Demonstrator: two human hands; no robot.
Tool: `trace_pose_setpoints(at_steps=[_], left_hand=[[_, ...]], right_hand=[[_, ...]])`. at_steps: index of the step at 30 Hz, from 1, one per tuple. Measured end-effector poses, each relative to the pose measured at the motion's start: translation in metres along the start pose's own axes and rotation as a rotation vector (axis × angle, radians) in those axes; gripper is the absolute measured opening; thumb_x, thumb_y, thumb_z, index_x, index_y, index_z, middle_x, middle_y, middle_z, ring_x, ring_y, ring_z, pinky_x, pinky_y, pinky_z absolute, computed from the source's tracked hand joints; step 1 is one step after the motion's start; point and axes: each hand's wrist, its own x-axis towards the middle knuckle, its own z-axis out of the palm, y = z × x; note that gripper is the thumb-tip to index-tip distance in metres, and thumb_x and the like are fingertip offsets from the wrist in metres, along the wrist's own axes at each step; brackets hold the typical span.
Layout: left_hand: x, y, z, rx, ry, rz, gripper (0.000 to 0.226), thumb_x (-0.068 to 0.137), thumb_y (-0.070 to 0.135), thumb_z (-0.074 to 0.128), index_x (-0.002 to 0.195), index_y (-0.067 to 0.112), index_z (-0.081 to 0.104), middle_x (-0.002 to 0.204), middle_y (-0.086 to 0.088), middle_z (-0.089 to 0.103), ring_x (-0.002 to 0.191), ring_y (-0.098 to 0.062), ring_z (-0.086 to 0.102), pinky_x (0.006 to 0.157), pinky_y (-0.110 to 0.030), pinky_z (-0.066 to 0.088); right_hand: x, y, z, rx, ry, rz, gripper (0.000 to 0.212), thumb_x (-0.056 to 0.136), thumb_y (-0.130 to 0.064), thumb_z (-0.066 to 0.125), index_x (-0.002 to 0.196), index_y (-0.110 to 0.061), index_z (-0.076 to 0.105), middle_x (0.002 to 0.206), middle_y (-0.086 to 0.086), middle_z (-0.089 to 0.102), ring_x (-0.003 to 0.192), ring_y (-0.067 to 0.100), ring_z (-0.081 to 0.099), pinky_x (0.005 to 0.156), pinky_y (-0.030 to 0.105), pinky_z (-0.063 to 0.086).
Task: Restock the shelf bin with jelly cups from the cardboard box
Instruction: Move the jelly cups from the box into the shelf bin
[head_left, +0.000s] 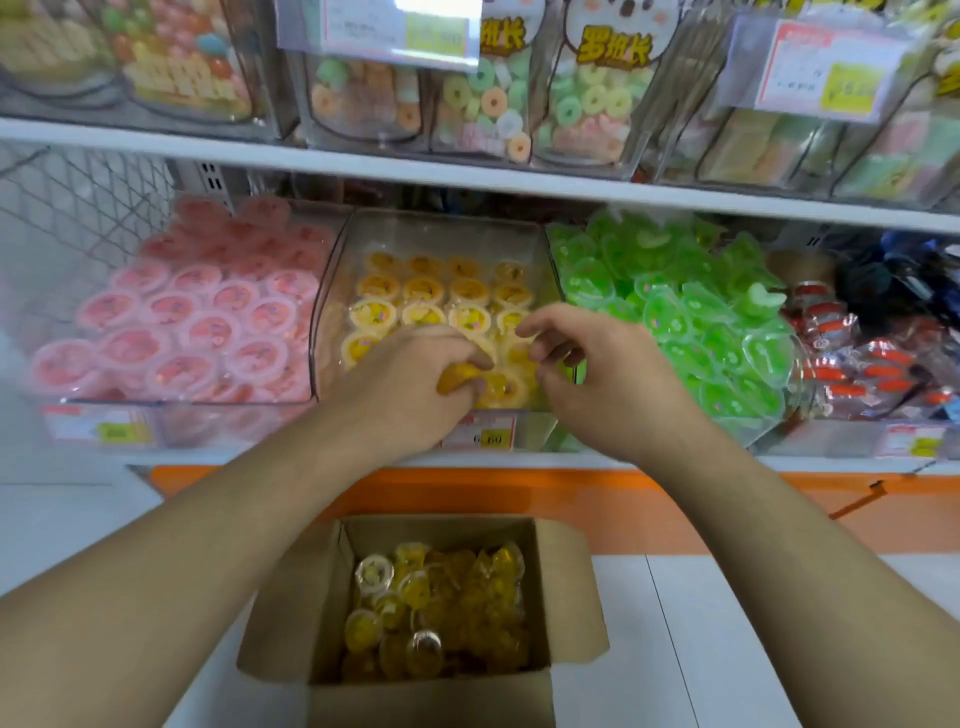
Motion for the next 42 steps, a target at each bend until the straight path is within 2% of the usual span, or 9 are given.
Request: trace_pose_setpoints(at_steps=[7, 11, 16, 18, 22, 29, 34, 37, 42], left_hand=[[-0.058, 0.013, 0.029, -0.146, -0.156, 0.038, 0.013, 0.097, 0.033, 0.068, 0.108, 0.029, 0.074, 0.097, 0.014, 0.064, 0.087, -0.002, 0.062, 0.075, -0.025, 0.051], [-0.101, -0.02, 0.074, -0.119, -0.324, -0.219, 0.008, 0.096, 0.039, 0.067, 0.104, 0.041, 0.068, 0.096, 0.018, 0.065, 0.085, 0.001, 0.061, 0.078, -0.027, 0.054], [-0.148, -0.062, 0.136, -0.172, -0.471, -0.448, 0.036, 0.096, 0.045, 0.069, 0.131, 0.042, 0.061, 0.129, 0.022, 0.061, 0.097, 0.005, 0.064, 0.084, -0.018, 0.054], [-0.15, -0.068, 0.161, -0.156, -0.493, -0.447, 0.048, 0.094, 0.047, 0.069, 0.14, 0.04, 0.056, 0.143, 0.015, 0.056, 0.114, -0.003, 0.063, 0.098, -0.025, 0.052], [-0.133, -0.06, 0.206, -0.205, -0.539, -0.415, 0.071, 0.094, 0.046, 0.07, 0.156, 0.043, 0.035, 0.164, 0.012, 0.033, 0.148, -0.014, 0.037, 0.119, -0.037, 0.035], [-0.116, -0.071, 0.278, -0.23, -0.619, -0.454, 0.099, 0.087, 0.03, 0.078, 0.159, 0.052, 0.014, 0.167, 0.02, 0.006, 0.158, -0.021, 0.004, 0.127, -0.053, 0.02], [-0.111, -0.079, 0.309, -0.232, -0.571, -0.414, 0.098, 0.085, 0.017, 0.075, 0.157, 0.054, 0.02, 0.166, 0.017, 0.023, 0.156, -0.025, 0.015, 0.124, -0.053, 0.03], [-0.11, -0.08, 0.316, -0.283, -0.487, -0.434, 0.078, 0.089, 0.023, 0.076, 0.148, 0.053, 0.035, 0.158, 0.015, 0.041, 0.151, -0.026, 0.032, 0.121, -0.055, 0.036], [-0.115, -0.075, 0.314, -0.391, -0.412, -0.417, 0.051, 0.093, 0.018, 0.075, 0.128, 0.048, 0.052, 0.135, 0.018, 0.059, 0.13, -0.016, 0.054, 0.113, -0.045, 0.048]], right_hand=[[-0.051, -0.001, 0.024, 0.081, -0.198, 0.029, 0.029, 0.084, -0.007, 0.066, 0.109, -0.021, 0.071, 0.088, -0.01, 0.069, 0.081, 0.009, 0.067, 0.071, 0.028, 0.054], [-0.079, 0.017, 0.067, 0.008, -0.389, 0.097, 0.024, 0.084, -0.013, 0.065, 0.105, -0.024, 0.069, 0.091, -0.008, 0.068, 0.084, 0.013, 0.064, 0.077, 0.036, 0.055], [-0.104, 0.05, 0.115, -0.09, -0.691, 0.227, 0.034, 0.086, -0.017, 0.068, 0.12, -0.024, 0.065, 0.109, -0.002, 0.065, 0.096, 0.016, 0.059, 0.086, 0.033, 0.054], [-0.104, 0.065, 0.116, -0.139, -0.738, 0.297, 0.039, 0.087, -0.02, 0.068, 0.125, -0.029, 0.062, 0.113, -0.003, 0.062, 0.099, 0.018, 0.06, 0.086, 0.031, 0.052], [-0.101, 0.098, 0.113, -0.143, -0.726, 0.46, 0.036, 0.087, -0.02, 0.068, 0.12, -0.033, 0.06, 0.104, -0.011, 0.059, 0.096, 0.015, 0.059, 0.084, 0.028, 0.051], [-0.132, 0.134, 0.144, -0.084, -0.729, 0.652, 0.039, 0.091, -0.02, 0.066, 0.126, -0.033, 0.056, 0.113, -0.007, 0.065, 0.1, 0.017, 0.064, 0.076, 0.023, 0.05], [-0.149, 0.145, 0.164, 0.129, -0.629, 0.802, 0.051, 0.092, -0.024, 0.073, 0.131, -0.048, 0.051, 0.122, -0.013, 0.067, 0.098, 0.018, 0.071, 0.074, 0.028, 0.064], [-0.155, 0.145, 0.172, 0.252, -0.581, 0.882, 0.06, 0.09, -0.014, 0.076, 0.127, -0.054, 0.051, 0.122, -0.014, 0.065, 0.108, 0.021, 0.069, 0.083, 0.04, 0.066], [-0.159, 0.144, 0.175, 0.268, -0.559, 0.879, 0.064, 0.092, -0.011, 0.075, 0.126, -0.057, 0.047, 0.124, -0.014, 0.063, 0.107, 0.02, 0.068, 0.077, 0.036, 0.066]])
